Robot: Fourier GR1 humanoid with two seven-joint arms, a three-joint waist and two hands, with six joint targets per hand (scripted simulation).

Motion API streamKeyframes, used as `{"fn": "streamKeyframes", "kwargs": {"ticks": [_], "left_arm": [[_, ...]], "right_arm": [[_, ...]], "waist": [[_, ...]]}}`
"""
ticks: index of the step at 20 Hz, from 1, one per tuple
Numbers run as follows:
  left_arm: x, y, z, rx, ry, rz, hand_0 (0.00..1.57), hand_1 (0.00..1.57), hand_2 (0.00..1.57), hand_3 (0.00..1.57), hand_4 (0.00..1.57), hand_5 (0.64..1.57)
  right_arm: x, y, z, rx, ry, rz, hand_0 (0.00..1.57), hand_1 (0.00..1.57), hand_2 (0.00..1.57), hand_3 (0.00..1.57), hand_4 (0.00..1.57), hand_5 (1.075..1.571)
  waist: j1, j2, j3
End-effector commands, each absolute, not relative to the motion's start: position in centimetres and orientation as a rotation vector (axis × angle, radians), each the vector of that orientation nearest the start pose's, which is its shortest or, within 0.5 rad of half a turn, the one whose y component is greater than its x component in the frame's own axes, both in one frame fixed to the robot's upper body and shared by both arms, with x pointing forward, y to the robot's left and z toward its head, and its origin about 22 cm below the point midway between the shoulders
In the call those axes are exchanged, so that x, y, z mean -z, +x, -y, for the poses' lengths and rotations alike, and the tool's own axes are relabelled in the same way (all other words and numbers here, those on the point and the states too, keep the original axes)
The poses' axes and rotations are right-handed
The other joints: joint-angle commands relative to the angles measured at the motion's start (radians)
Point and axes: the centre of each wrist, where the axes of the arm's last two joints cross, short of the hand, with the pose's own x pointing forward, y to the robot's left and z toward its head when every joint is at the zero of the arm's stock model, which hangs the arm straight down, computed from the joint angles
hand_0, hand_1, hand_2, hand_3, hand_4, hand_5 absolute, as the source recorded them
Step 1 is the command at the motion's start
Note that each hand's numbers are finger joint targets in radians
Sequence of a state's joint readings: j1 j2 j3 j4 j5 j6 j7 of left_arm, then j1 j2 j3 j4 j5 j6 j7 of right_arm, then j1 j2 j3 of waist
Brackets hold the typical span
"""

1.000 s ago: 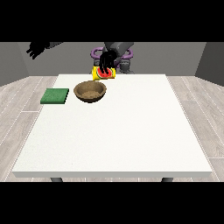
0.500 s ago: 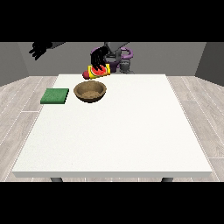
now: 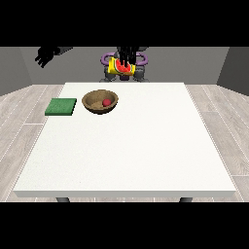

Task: Pick the cup and pour the ball into the bowl, then pick the bowl and place it on the pad

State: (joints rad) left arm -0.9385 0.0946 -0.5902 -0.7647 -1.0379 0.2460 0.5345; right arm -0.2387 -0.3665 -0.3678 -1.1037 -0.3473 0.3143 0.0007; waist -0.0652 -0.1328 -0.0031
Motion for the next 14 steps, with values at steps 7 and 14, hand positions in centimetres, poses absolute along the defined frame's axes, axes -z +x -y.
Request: {"fn": "streamKeyframes", "kwargs": {"ticks": [7,14], "left_arm": [[-16.2,41.3,-14.8,0.319,0.522,1.700,0.00,0.00,0.00,0.00,1.12,1.570],[-19.7,41.2,-24.0,0.193,0.107,1.818,0.00,0.00,0.00,0.00,1.06,1.566]], "right_arm": [[0.1,27.5,40.2,0.240,-0.069,1.465,0.00,0.00,0.00,0.00,0.79,1.555],[4.4,26.7,35.7,0.340,-0.065,1.462,0.00,0.00,0.00,0.00,0.72,1.566]], "waist": [[0.160,0.029,-0.0097],[0.259,0.121,0.0006]]}}
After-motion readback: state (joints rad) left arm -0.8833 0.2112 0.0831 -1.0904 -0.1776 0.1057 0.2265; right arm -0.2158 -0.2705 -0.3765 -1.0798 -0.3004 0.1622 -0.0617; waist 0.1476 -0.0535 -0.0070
